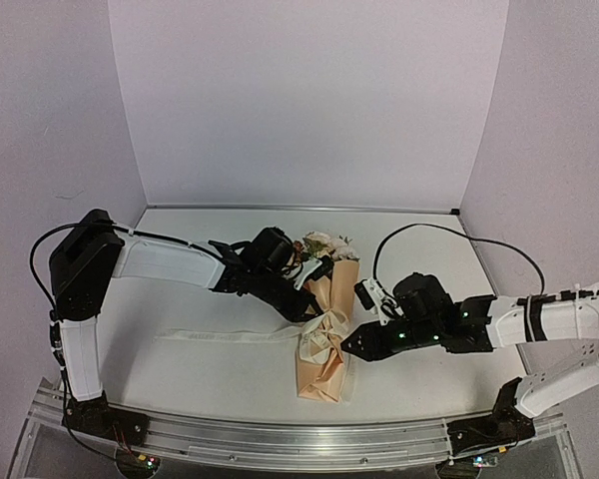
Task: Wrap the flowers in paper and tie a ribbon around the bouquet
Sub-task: Cross the half-tied ribbon over the folded bouquet.
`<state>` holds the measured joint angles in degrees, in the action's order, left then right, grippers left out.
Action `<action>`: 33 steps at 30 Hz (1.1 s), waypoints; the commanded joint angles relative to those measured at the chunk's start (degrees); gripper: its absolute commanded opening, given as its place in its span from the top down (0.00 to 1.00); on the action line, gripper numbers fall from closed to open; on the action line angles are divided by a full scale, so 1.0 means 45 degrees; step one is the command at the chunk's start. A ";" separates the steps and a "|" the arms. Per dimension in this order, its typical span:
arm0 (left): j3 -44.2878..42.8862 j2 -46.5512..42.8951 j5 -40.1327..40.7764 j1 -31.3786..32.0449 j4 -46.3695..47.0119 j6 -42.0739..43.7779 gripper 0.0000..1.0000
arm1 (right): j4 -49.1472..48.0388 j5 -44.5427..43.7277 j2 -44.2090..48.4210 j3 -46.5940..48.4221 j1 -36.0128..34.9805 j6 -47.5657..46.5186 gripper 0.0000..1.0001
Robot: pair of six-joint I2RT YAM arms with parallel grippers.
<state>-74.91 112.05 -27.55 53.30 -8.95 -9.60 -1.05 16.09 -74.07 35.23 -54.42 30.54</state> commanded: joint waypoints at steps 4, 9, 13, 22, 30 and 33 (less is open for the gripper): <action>-0.0533 -0.0079 -0.0560 -0.0122 0.0315 -0.0277 1.00 | 0.0359 -0.0463 -0.1228 0.1262 -0.0385 -0.0251 0.67; -0.0286 -0.0248 -0.1007 -0.0228 0.0313 -0.0122 1.00 | -0.0814 -0.1089 -0.1594 0.0959 -0.0419 -0.0251 0.57; -0.0300 -0.0242 -0.1556 -0.0250 0.0186 0.0082 1.00 | -0.2206 -0.1528 -0.1924 0.0535 -0.0418 -0.0618 0.57; -0.0574 -0.0047 -0.2470 -0.0262 -0.0042 0.0266 1.00 | -0.3614 -0.1181 -0.2823 0.0678 -0.0427 -0.1100 0.58; -0.0496 0.0019 -0.2974 -0.0262 -0.0073 0.0392 1.00 | -0.3956 -0.0752 -0.2881 0.0272 -0.0414 -0.0987 0.61; -0.0430 0.0009 -0.3200 -0.0262 -0.0042 0.0429 1.00 | -0.4005 -0.0469 -0.2941 0.0257 -0.0408 -0.1041 0.62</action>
<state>-75.02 112.05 -39.21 52.29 -9.19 -8.86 -16.64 12.18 -86.55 37.05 -56.03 26.71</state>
